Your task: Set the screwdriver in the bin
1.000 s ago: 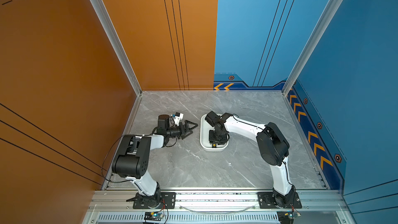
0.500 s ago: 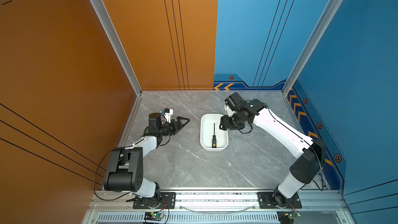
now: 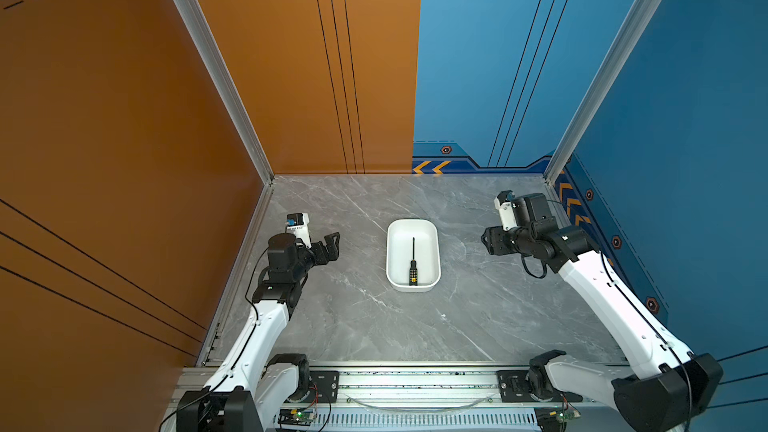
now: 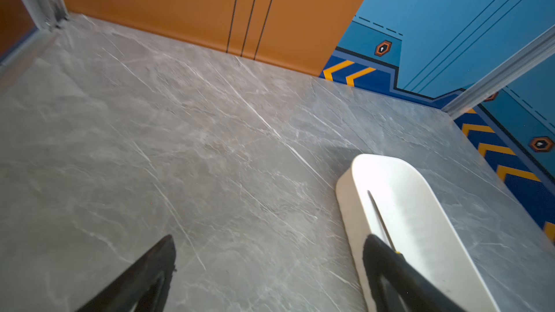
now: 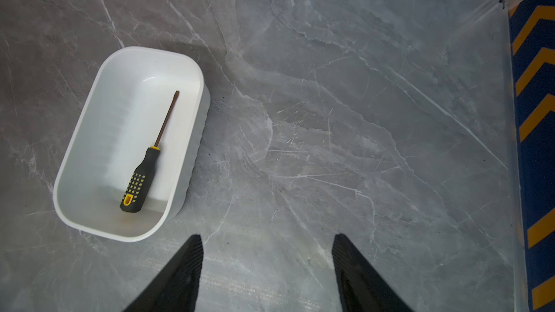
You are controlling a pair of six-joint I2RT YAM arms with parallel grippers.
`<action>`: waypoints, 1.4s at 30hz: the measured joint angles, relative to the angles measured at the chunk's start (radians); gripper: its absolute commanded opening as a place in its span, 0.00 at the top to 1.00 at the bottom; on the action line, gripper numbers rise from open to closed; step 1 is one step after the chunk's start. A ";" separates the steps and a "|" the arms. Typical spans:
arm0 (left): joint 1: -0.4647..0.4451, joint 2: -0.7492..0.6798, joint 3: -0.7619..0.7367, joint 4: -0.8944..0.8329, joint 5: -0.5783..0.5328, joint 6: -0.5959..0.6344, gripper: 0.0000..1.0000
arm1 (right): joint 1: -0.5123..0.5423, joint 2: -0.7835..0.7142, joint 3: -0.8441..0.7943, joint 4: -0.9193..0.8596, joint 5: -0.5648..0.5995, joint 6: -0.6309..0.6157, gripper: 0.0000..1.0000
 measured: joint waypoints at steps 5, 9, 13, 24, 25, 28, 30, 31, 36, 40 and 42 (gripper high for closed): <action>0.029 -0.020 -0.089 0.114 -0.088 0.054 0.02 | -0.068 -0.170 -0.237 0.229 0.046 -0.061 0.17; 0.037 0.024 -0.097 0.198 -0.097 0.091 0.02 | -0.119 -0.254 -0.408 0.407 0.093 -0.106 0.10; 0.039 0.079 -0.143 0.310 -0.095 0.121 0.02 | -0.174 -0.262 -0.527 0.566 0.124 -0.107 0.10; 0.094 0.261 -0.246 0.591 -0.069 0.149 0.02 | -0.260 -0.004 -0.790 1.193 0.138 -0.047 0.09; 0.095 0.286 -0.250 0.619 -0.068 0.149 0.02 | -0.268 0.042 -0.808 1.246 0.138 -0.044 0.09; 0.104 0.364 -0.254 0.708 -0.064 0.149 0.02 | -0.283 0.179 -0.835 1.405 0.138 -0.032 0.09; 0.111 0.405 -0.254 0.752 -0.059 0.149 0.02 | -0.288 0.246 -0.837 1.493 0.138 -0.029 0.09; 0.115 0.420 -0.254 0.769 -0.058 0.149 0.02 | -0.289 0.277 -0.837 1.540 0.138 -0.028 0.10; 0.119 0.515 -0.254 0.896 -0.059 0.149 0.02 | -0.289 0.394 -0.838 1.701 0.135 -0.026 0.09; 0.118 0.593 -0.256 0.950 -0.059 0.150 0.02 | -0.291 0.397 -0.835 1.732 0.135 -0.021 0.08; 0.113 0.594 -0.255 0.967 -0.059 0.153 0.02 | -0.291 0.397 -0.822 1.722 0.132 -0.021 0.07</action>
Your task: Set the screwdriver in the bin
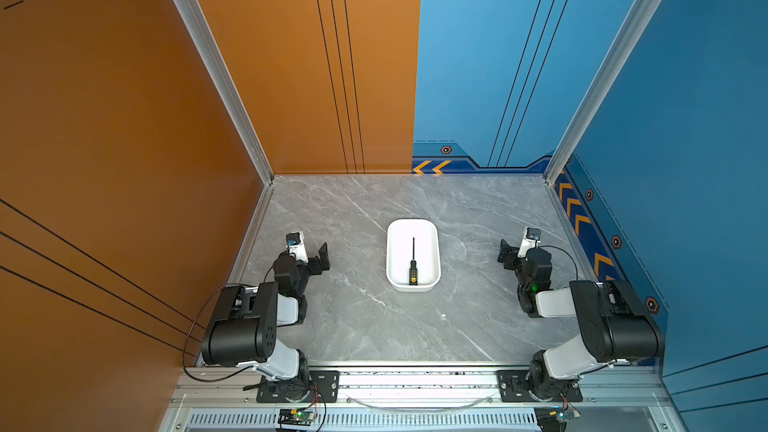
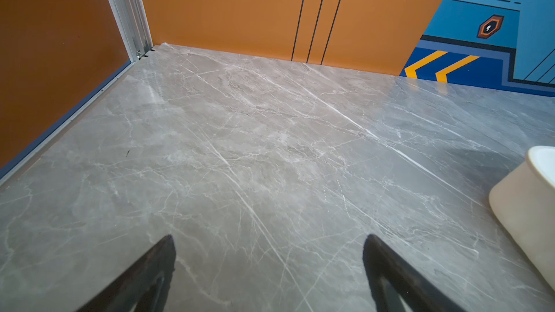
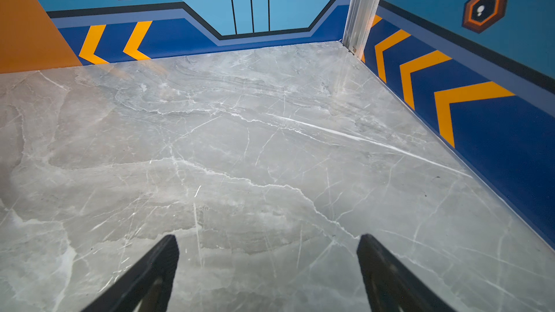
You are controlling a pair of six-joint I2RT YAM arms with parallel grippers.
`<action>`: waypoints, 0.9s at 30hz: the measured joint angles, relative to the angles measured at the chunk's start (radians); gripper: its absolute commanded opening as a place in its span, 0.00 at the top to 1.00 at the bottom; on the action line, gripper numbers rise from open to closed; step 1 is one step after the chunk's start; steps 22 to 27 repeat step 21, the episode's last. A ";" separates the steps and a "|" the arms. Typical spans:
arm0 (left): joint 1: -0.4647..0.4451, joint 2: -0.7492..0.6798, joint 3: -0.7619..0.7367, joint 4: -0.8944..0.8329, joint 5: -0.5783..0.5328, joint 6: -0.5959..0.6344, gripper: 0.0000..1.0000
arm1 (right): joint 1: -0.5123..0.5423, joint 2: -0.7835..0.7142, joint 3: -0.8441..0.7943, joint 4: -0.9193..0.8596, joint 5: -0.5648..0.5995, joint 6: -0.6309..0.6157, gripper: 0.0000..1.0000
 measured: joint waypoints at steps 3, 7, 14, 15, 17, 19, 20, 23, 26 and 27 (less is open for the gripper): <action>-0.017 0.031 0.016 0.026 -0.003 0.008 0.02 | 0.003 0.000 0.031 -0.015 -0.001 -0.002 0.00; -0.061 0.047 0.095 -0.081 -0.027 0.043 0.02 | 0.004 0.000 0.042 -0.018 -0.001 -0.002 0.00; -0.093 0.047 0.133 -0.155 -0.059 0.078 0.02 | 0.011 0.000 0.042 -0.024 0.000 -0.002 0.00; -0.095 0.047 0.133 -0.163 -0.068 0.080 0.02 | 0.012 0.000 0.042 -0.024 0.000 -0.002 0.00; -0.099 0.047 0.133 -0.175 -0.083 0.083 0.02 | 0.012 0.000 0.042 -0.024 0.000 -0.002 0.00; -0.099 0.047 0.133 -0.183 -0.090 0.083 0.02 | 0.012 0.000 0.042 -0.024 0.000 -0.002 0.00; -0.099 0.047 0.133 -0.183 -0.092 0.083 0.02 | 0.012 0.000 0.042 -0.024 0.000 -0.002 0.00; -0.099 0.047 0.133 -0.183 -0.094 0.083 0.02 | 0.012 0.000 0.042 -0.024 0.000 -0.002 0.00; -0.099 0.047 0.133 -0.183 -0.094 0.083 0.02 | 0.012 0.000 0.042 -0.024 0.000 -0.002 0.00; -0.099 0.047 0.133 -0.183 -0.094 0.083 0.02 | 0.012 0.000 0.042 -0.024 0.000 -0.002 0.00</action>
